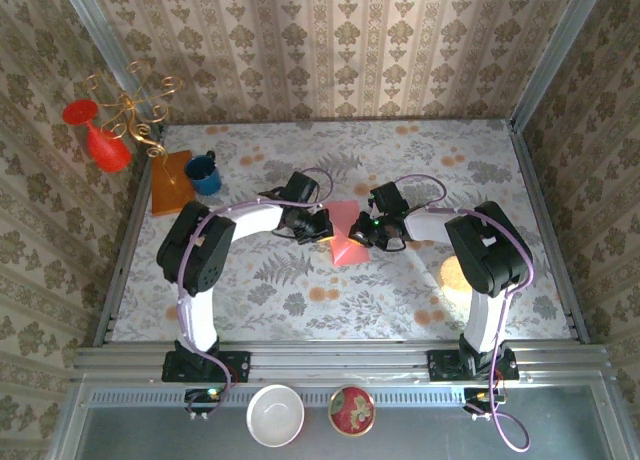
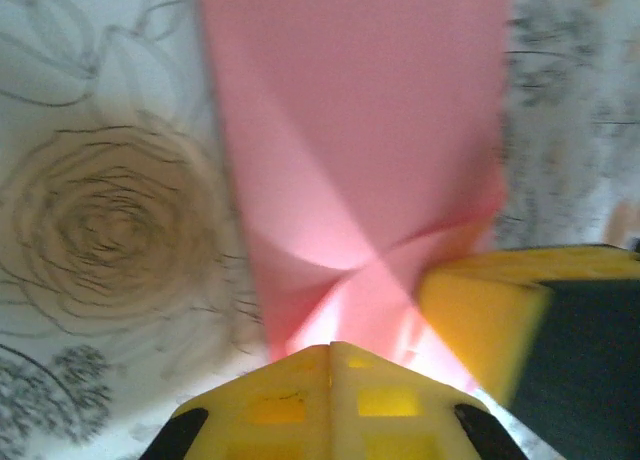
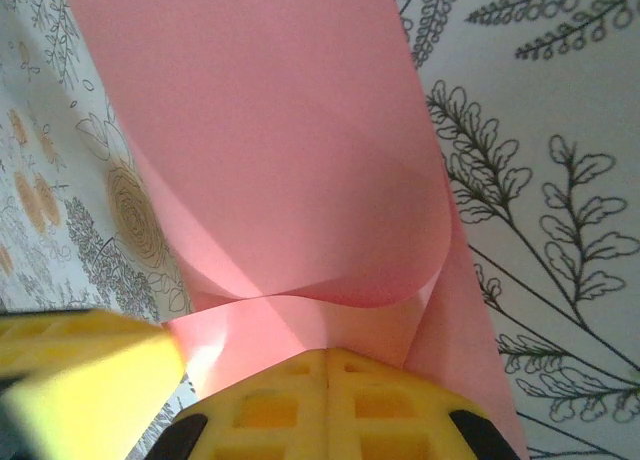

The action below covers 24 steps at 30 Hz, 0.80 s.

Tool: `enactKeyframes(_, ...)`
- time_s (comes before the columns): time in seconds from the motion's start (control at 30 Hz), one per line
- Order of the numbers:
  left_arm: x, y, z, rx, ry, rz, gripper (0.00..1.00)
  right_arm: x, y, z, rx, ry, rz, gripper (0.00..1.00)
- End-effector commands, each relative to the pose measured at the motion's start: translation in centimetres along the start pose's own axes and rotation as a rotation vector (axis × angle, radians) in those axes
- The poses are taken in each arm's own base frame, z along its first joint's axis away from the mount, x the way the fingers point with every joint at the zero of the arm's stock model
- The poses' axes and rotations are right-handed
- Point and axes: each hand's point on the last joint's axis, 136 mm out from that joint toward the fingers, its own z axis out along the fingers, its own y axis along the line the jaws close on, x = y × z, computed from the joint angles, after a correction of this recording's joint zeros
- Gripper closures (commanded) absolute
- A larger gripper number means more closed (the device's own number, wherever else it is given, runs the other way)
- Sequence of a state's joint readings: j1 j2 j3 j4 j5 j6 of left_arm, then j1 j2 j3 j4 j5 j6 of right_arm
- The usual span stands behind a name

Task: Fold a paper plane with a square sheet of paper (pick it up from the middle)
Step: Fold the triangle a second time at the center of the table.

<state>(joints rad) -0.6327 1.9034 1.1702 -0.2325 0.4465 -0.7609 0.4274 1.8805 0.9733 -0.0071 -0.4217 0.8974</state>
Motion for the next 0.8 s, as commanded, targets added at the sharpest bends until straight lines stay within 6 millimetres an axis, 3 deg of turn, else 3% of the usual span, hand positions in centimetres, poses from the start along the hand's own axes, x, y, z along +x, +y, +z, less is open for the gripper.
enactKeyframes(0.0, 0.5, -2.5, -1.6, 0.053, -0.062, 0.042, 0.92, 1.0, -4.8, 0.9, 0.155, 0.008, 0.087, 0.94)
enactKeyframes(0.3, 4.8, -3.3, -0.4, 0.058, 0.005, 0.062, 0.87, 1.2, -5.6, 1.0, 0.181, 0.018, 0.121, 0.94)
enactKeyframes(0.77, 6.6, -2.0, 1.4, -0.039, 0.121, 0.074, 0.87, 1.3, -6.3, 1.1, 0.178, 0.029, 0.159, 0.94)
